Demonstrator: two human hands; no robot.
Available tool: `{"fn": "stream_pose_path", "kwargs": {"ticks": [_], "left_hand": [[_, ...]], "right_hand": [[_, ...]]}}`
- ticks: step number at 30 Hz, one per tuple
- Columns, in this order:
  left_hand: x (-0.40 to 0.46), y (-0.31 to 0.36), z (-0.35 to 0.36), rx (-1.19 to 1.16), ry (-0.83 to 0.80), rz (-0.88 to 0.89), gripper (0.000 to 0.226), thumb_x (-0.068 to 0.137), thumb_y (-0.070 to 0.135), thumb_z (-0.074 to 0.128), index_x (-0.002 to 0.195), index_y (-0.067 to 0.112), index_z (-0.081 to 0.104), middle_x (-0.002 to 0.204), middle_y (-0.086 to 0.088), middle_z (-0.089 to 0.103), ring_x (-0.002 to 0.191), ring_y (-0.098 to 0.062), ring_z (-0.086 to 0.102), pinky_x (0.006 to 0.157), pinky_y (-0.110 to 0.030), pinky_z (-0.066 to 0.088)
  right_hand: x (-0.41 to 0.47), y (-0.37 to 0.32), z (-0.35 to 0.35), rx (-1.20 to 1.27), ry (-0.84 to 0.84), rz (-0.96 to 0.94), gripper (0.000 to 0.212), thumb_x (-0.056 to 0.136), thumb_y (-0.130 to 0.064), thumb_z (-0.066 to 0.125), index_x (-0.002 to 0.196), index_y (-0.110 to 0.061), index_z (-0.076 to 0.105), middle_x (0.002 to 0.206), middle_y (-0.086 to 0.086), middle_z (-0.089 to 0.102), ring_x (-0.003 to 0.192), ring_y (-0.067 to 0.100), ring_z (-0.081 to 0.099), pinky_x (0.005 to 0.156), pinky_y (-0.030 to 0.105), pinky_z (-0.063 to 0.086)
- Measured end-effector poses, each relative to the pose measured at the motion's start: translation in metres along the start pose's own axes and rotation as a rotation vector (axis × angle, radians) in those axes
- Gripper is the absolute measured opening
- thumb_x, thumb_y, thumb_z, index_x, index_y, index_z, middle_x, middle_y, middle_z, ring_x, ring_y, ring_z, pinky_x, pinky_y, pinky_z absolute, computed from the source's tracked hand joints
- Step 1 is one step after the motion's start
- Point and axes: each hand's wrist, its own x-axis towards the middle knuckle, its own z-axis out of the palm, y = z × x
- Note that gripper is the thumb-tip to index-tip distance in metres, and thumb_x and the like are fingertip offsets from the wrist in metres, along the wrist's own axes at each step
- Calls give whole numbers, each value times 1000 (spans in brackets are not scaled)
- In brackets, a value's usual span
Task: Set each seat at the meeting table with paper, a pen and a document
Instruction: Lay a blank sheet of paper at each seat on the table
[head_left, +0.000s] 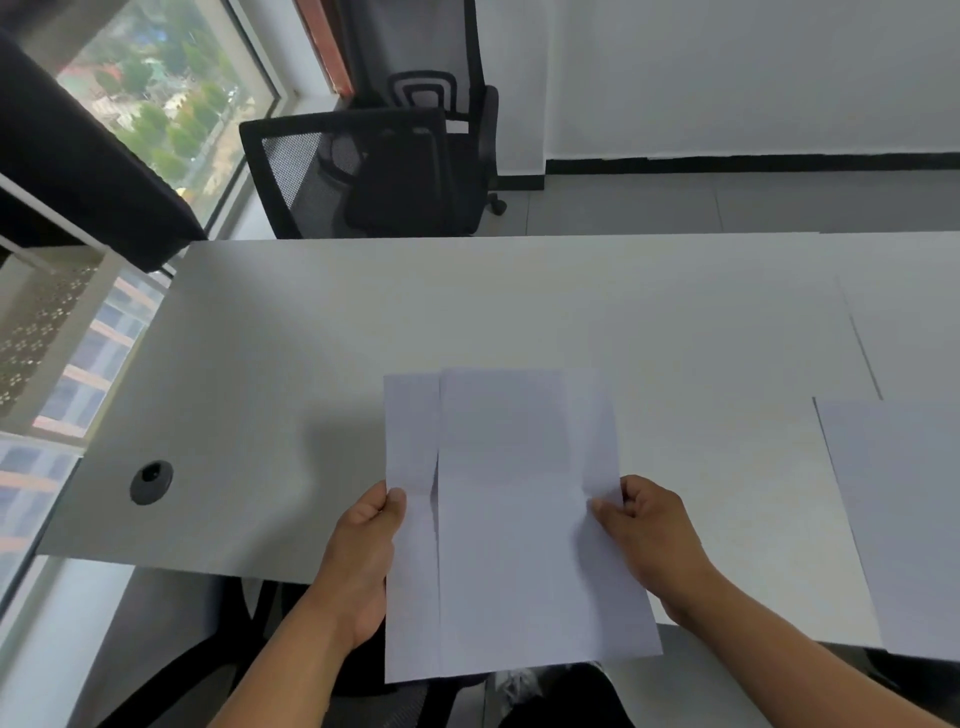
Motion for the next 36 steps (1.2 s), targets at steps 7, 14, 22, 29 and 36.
{"fn": "stream_pose_path", "kwargs": {"ticks": [7, 14, 22, 29, 36], "left_hand": [[5, 15, -18, -37, 65, 23, 26, 115, 23, 53, 124, 19, 77, 116, -8, 84, 96, -23, 81, 72, -36, 63], [9, 16, -24, -55, 75, 42, 28, 115, 22, 53, 131, 16, 75, 122, -11, 82, 108, -30, 77, 83, -41, 61], [7, 21, -47, -101, 46, 15, 29, 113, 24, 56, 134, 19, 74, 128, -11, 80, 120, -35, 74, 94, -47, 58], [6, 14, -56, -133, 20, -16, 31, 112, 23, 55, 136, 16, 73, 133, -14, 78, 125, -37, 72, 105, -50, 54], [5, 5, -44, -125, -5, -36, 31, 111, 22, 56, 137, 15, 73, 132, -15, 78, 124, -38, 72, 105, -50, 55]], "right_hand": [[15, 8, -10, -392, 175, -117, 30, 104, -15, 57, 81, -1, 45, 68, 14, 53, 59, 20, 37, 54, 36, 30], [23, 12, -11, -489, 206, -23, 24, 103, -17, 53, 81, -9, 45, 72, 8, 58, 61, 25, 44, 55, 36, 34], [29, 13, -19, -562, 245, 61, 21, 100, -17, 51, 81, -13, 42, 73, 6, 56, 61, 24, 44, 58, 33, 36], [34, 11, -13, -563, 230, 54, 19, 99, -20, 50, 83, -13, 46, 76, 6, 60, 67, 28, 55, 59, 34, 40], [38, 18, -9, -596, 225, 31, 23, 101, -25, 53, 83, -13, 46, 80, 4, 58, 72, 28, 56, 60, 36, 40]]}}
